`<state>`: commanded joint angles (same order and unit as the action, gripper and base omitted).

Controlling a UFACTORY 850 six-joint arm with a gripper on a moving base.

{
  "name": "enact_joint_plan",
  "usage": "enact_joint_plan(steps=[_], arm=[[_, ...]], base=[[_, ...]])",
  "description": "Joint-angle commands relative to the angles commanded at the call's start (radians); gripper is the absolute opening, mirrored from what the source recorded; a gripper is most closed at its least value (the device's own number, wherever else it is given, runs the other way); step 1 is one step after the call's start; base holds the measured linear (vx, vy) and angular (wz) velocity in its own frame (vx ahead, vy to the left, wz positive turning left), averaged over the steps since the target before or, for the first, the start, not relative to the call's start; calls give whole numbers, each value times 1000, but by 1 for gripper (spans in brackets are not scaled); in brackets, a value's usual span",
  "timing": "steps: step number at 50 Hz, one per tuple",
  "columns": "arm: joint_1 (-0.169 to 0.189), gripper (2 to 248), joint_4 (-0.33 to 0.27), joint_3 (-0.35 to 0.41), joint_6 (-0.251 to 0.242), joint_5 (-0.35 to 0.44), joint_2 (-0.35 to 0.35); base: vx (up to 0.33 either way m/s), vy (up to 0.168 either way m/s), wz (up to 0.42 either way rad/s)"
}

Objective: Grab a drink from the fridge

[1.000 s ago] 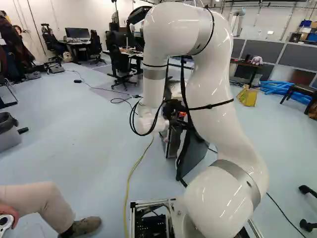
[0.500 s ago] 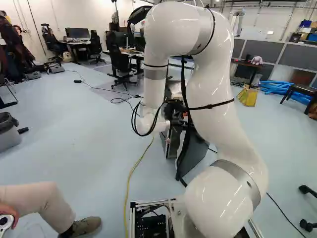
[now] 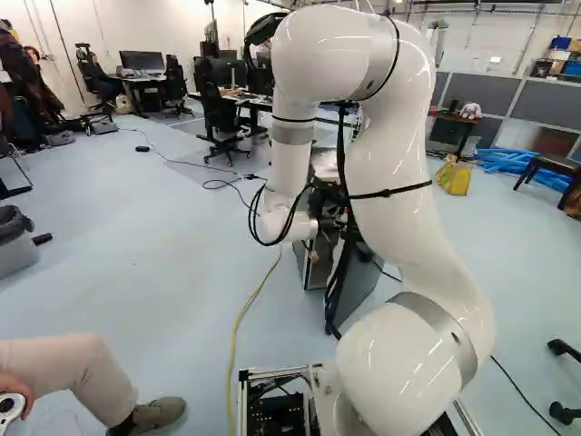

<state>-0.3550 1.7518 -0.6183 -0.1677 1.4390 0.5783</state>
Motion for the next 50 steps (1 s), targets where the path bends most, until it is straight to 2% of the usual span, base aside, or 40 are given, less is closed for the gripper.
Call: enact_joint_plan(steps=[27,50], arm=[[94,247,60,-8,0,0,2],[197,247,140,-21,0,0,5]], base=[[0,0,0],[0,0,0]])
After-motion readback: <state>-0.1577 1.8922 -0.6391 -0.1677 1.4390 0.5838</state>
